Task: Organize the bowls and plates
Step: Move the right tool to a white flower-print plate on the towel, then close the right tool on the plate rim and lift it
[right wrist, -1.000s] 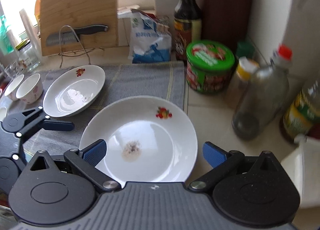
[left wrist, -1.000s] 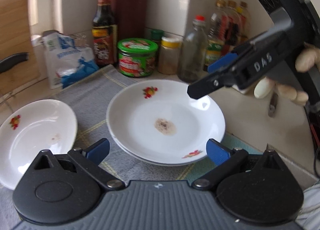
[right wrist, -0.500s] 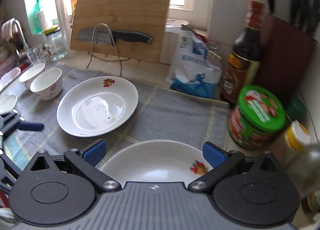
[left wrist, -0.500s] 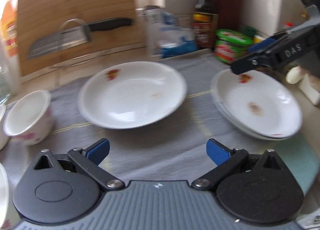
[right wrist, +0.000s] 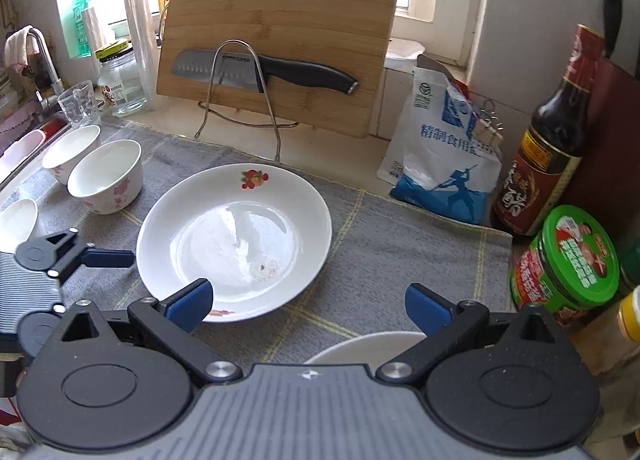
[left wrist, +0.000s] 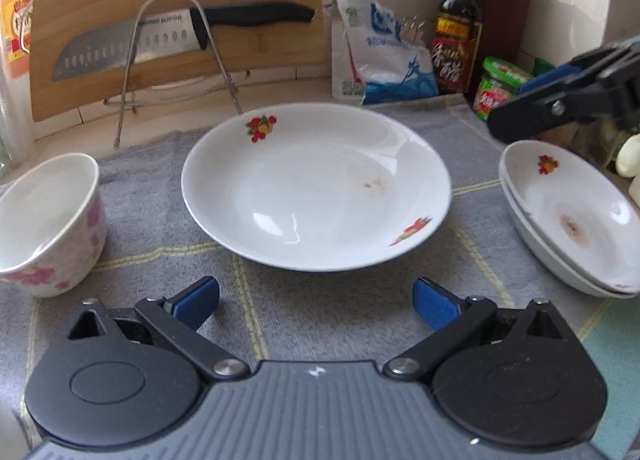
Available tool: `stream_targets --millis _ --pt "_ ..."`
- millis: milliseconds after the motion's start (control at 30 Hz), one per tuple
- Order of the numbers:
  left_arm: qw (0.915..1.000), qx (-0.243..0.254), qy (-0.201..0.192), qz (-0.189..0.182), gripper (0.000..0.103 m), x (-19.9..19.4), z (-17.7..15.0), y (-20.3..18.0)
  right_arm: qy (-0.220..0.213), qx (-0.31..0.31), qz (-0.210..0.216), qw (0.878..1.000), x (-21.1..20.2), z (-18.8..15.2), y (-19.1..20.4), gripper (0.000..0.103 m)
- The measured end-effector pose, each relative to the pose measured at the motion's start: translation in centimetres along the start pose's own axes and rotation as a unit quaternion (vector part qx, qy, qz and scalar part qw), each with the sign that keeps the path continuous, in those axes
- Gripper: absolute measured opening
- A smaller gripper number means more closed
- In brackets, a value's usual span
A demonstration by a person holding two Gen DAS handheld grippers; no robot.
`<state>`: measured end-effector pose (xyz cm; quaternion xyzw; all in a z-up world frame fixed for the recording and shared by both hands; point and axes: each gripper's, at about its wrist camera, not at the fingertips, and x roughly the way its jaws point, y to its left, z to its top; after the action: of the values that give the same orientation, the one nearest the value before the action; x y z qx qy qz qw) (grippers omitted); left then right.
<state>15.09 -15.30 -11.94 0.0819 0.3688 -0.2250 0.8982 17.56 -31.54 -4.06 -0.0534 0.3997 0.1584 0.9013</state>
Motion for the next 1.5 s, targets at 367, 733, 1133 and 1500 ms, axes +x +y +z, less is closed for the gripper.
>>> stream_targets --millis 367,733,1133,1500 --pt "0.9996 0.027 -0.013 0.001 0.103 1.2 0.6 -0.2 0.037 -0.011 0.079 0.996 5.1 3.3 -1.1 0.103" --pt "0.9994 0.025 -0.023 0.001 0.103 1.3 0.7 -0.2 0.088 -0.013 0.166 0.982 11.6 5.7 -1.9 0.103" --pt "0.9992 0.029 -0.027 -0.001 0.103 1.2 0.6 -0.2 0.112 0.02 0.248 0.962 15.3 7.4 -3.3 0.103" --pt "0.9992 0.027 -0.029 0.003 0.103 1.5 0.9 0.0 0.144 0.057 0.303 0.94 16.7 8.7 -4.6 0.103"
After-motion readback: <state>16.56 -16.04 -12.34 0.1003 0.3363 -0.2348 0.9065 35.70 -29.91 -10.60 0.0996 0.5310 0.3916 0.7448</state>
